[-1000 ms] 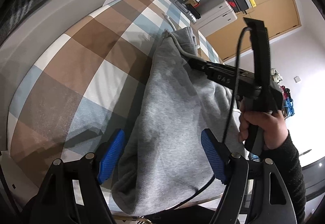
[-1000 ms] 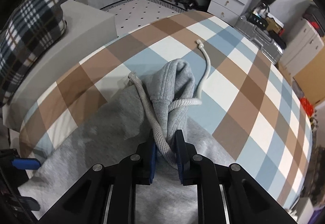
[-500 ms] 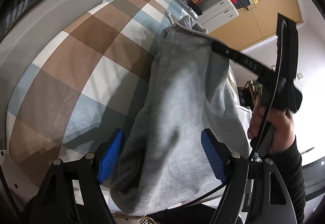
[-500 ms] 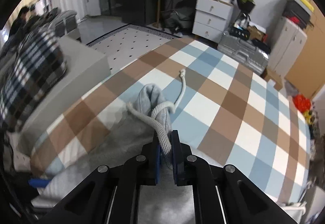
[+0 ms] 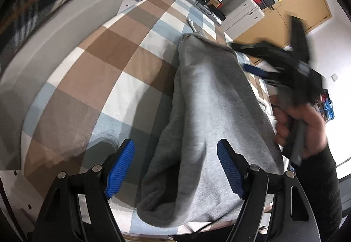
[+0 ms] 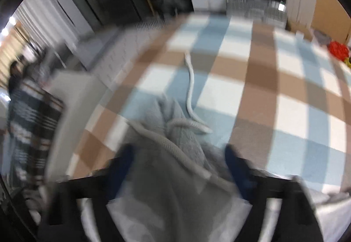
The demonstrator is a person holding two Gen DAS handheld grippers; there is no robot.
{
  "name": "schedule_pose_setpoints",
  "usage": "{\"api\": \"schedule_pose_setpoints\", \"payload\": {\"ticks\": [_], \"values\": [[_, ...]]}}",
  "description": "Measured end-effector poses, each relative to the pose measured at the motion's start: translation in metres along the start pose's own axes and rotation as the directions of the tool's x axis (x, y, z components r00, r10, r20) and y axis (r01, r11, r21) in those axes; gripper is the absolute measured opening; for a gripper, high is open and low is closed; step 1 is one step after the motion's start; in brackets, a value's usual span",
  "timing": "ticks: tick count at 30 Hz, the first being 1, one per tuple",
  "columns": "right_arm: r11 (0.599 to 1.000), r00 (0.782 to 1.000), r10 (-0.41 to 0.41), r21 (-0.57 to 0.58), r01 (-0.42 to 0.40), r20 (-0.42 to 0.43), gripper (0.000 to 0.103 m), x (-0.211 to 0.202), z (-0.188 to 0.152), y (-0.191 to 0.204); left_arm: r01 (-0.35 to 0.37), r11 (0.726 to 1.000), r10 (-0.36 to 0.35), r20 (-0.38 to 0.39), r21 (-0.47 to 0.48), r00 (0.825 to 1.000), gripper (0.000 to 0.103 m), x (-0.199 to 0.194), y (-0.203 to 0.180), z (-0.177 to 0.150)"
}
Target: Fold large clothes
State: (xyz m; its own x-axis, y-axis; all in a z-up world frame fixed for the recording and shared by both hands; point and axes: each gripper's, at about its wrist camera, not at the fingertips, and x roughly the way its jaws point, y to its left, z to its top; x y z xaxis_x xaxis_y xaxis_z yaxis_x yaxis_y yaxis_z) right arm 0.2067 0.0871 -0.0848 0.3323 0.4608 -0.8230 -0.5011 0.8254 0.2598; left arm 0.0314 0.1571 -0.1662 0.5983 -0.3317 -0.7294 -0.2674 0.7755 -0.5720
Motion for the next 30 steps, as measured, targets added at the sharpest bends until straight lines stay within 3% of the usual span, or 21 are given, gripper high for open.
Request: {"api": "schedule_pose_setpoints", "payload": {"ticks": [2,5,8,10,12,13,14,15,17,19,22,25,26,28,30], "values": [[0.998,0.993,0.064,-0.004,-0.064,0.102,0.092,-0.045,-0.018,-0.004,-0.018,0.999,0.018,0.016,0.035,1.000,0.074,-0.001,-0.007,-0.003],[0.989,0.953,0.148,-0.023,-0.147,0.266,0.099,-0.117,-0.065,-0.015,-0.040,0.995,0.037,0.038,0.095,0.999,0.074,-0.003,-0.018,-0.007],[0.974,0.863,0.220,-0.058,-0.218,0.455,0.102,-0.182,-0.124,-0.026,-0.075,0.983,0.064,0.074,0.167,0.995,0.074,-0.003,-0.031,-0.011],[0.961,0.767,0.250,-0.057,-0.270,0.591,0.103,-0.218,-0.170,-0.040,-0.104,0.972,0.084,0.105,0.209,0.991,0.074,-0.003,-0.038,-0.014],[0.959,0.702,0.233,-0.038,-0.281,0.673,0.103,-0.238,-0.200,-0.054,-0.134,0.957,0.101,0.138,0.259,0.985,0.074,-0.003,-0.046,-0.017],[0.962,0.679,0.201,-0.012,-0.273,0.706,0.103,-0.246,-0.216,-0.061,-0.148,0.950,0.107,0.157,0.276,0.982,0.074,-0.004,-0.049,-0.018],[0.964,0.670,0.176,0.013,-0.267,0.721,0.103,-0.248,-0.222,-0.068,-0.161,0.943,0.115,0.169,0.292,0.979,0.074,-0.003,-0.052,-0.017],[0.966,0.679,0.129,0.063,-0.250,0.722,0.103,-0.247,-0.233,-0.076,-0.171,0.933,0.117,0.183,0.316,0.976,0.074,-0.003,-0.056,-0.018],[0.970,0.744,0.038,0.155,-0.188,0.667,0.103,-0.238,-0.239,-0.089,-0.171,0.928,0.110,0.195,0.331,0.975,0.074,-0.003,-0.064,-0.016],[0.963,0.839,-0.098,0.263,-0.055,0.536,0.103,-0.222,-0.236,-0.102,-0.160,0.924,0.099,0.186,0.347,0.978,0.074,-0.001,-0.074,-0.013],[0.934,0.907,-0.128,0.357,-0.026,0.401,0.103,-0.202,-0.235,-0.123,-0.162,0.888,0.097,0.169,0.431,0.981,0.074,0.009,-0.100,-0.010],[0.894,0.952,-0.116,0.447,-0.024,0.284,0.103,-0.185,-0.235,-0.145,-0.201,0.840,0.151,0.139,0.503,0.979,0.074,0.034,-0.117,-0.008],[0.888,0.957,-0.127,0.461,-0.009,0.263,0.103,-0.182,-0.234,-0.147,-0.222,0.830,0.190,0.115,0.512,0.975,0.074,0.048,-0.117,-0.006],[0.881,0.958,-0.126,0.473,-0.010,0.256,0.103,-0.180,-0.238,-0.151,-0.245,0.827,0.253,0.054,0.505,0.966,0.074,0.071,-0.108,-0.004],[0.890,0.972,-0.118,0.455,0.012,0.205,0.103,-0.170,-0.236,-0.150,-0.247,0.830,0.270,0.027,0.500,0.962,0.074,0.087,-0.095,-0.004]]}}
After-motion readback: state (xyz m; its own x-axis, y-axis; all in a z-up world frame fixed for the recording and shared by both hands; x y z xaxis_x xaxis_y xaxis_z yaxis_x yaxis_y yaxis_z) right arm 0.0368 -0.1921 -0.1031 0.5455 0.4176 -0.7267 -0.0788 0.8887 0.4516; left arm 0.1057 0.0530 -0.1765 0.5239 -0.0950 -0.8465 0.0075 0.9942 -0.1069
